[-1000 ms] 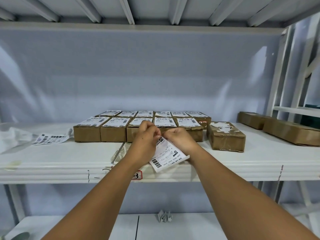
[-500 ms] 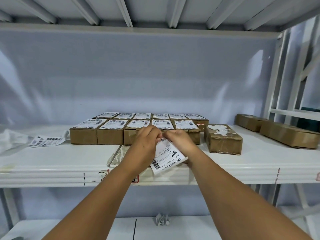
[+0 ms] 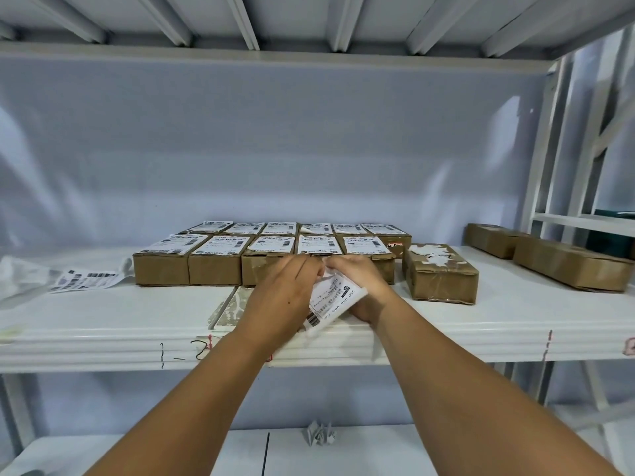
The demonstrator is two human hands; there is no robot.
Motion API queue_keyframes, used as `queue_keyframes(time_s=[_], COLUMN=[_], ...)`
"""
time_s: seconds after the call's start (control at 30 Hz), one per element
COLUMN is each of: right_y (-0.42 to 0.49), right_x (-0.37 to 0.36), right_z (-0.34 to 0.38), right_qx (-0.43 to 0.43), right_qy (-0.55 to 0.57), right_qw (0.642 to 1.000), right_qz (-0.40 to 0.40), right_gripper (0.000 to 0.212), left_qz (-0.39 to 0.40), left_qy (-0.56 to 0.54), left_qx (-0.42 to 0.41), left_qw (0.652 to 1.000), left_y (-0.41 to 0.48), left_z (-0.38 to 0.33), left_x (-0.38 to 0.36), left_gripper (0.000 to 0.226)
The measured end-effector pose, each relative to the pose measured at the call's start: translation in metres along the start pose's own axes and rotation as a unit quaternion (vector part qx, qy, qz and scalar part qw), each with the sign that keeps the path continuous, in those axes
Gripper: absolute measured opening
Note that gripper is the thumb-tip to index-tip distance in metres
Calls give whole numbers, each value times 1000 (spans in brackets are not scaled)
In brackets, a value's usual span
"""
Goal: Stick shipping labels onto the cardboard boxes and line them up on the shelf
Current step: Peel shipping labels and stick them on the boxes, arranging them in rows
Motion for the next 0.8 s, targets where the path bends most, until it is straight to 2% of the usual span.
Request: queue_keyframes(time_s=[0.1, 0.2, 0.33, 0.43, 0.5, 0.57, 0.8], right_y=[0, -1, -3, -2, 0, 0, 5], right_x=[0, -3, -5, -5, -5, -5, -3], right_z=[1, 2, 2, 0, -1, -1, -6], right_qx=[4, -6, -2, -5, -6, -5, 17], right_qy=[-18, -49, -34, -41, -29, 5, 71], right_qw=[1000, 997, 993, 993, 994, 995, 995], right_qz=[23, 61, 110, 113, 107, 102, 75], right_gripper=[31, 24, 27, 22, 18, 18, 25], left_qz=[-33, -56, -47, -46, -46, -45, -19], left_qy=[17, -23, -66, -78, -106, -87, 1], left_qx=[-7, -1, 23, 29, 44, 37, 15], left_qw=[999, 998, 996, 995, 992, 995, 1000], left_y=[-2, -1, -1, -2, -2, -1, -4], left_z=[-4, -5, -3, -3, -4, -6, -9], left_x=[5, 7, 5, 6, 7, 9, 7], left_gripper=[30, 10, 17, 4, 17, 32, 35])
Point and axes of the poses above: each hand's wrist, its own y-axis towards the middle knuckle, its own x-axis out of the back of the hand, z = x × y, the point moved 3 cm from there along y, towards the middle knuckle, and after that the axes turned 8 degrees about z, right-handed, at the moved point
